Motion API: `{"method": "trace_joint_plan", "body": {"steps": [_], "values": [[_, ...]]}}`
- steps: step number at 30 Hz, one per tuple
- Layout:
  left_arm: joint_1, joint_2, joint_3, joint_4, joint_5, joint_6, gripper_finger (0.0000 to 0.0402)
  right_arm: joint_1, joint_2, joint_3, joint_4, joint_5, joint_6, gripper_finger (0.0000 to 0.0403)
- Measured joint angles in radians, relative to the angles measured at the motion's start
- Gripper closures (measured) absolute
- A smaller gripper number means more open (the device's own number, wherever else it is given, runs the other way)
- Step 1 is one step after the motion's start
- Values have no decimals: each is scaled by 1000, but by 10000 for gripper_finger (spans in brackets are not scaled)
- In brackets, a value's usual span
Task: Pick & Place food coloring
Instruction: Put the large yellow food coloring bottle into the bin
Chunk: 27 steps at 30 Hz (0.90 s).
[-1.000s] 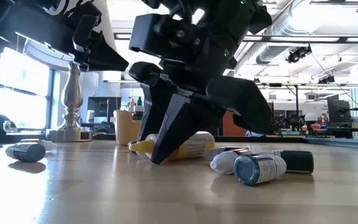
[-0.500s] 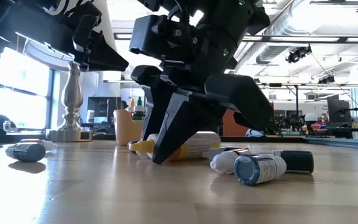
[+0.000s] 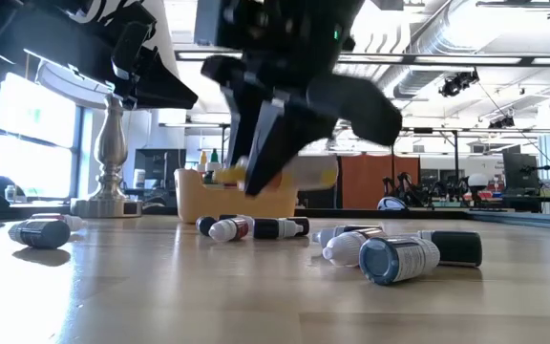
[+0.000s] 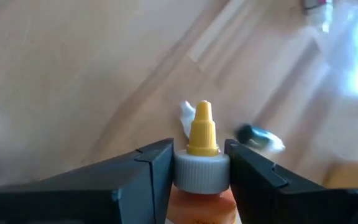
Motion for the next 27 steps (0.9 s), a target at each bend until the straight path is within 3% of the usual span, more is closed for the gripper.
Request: {"method": "trace_joint_plan", "body": {"steps": [6,16,24,27], "values": [[0,0,0,0,15,-8,234,26,0,138,-90,75,81,288],[0,0,0,7,78,-50,234,33,-21,246,-125,307,95,285],[0,0,0,6,93,-57,234,106,-237,252,-172,588,79,283],[0,0,0,14,92,-58,234,133,-361,228,-172,623,154,282]]}}
